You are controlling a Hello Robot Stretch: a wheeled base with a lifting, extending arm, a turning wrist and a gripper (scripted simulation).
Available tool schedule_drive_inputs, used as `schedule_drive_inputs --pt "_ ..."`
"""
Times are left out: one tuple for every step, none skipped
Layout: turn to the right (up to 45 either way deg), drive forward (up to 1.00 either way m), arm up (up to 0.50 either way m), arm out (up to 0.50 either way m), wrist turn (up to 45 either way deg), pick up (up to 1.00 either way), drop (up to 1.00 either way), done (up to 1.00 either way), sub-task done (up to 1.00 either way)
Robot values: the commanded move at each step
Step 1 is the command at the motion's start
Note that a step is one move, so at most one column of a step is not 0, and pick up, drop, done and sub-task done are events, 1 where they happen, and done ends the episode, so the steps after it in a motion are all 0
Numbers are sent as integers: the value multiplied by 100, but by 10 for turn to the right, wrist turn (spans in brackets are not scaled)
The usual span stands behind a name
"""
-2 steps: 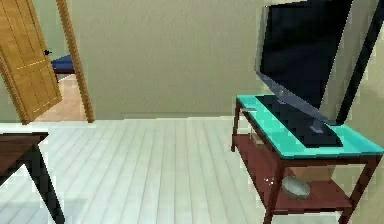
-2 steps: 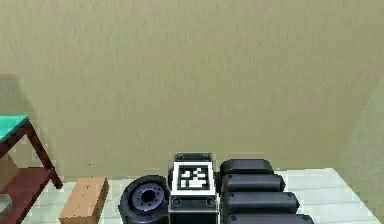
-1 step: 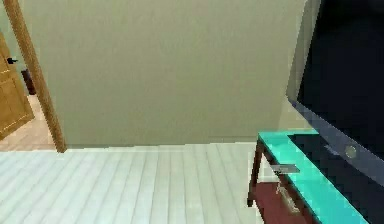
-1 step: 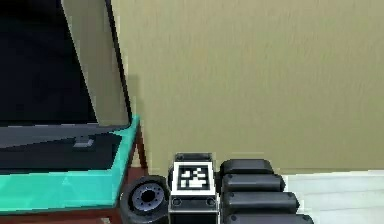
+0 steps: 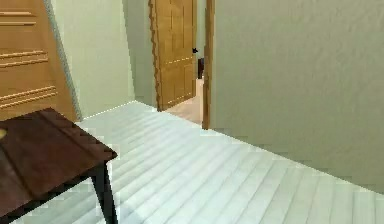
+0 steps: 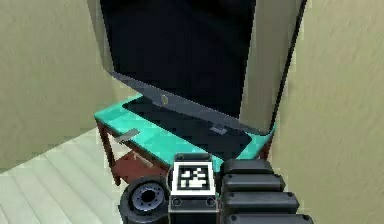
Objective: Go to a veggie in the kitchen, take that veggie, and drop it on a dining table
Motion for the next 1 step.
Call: schedule_drive_inputs --pt "0 100 0 0 0 0 0 0 0"
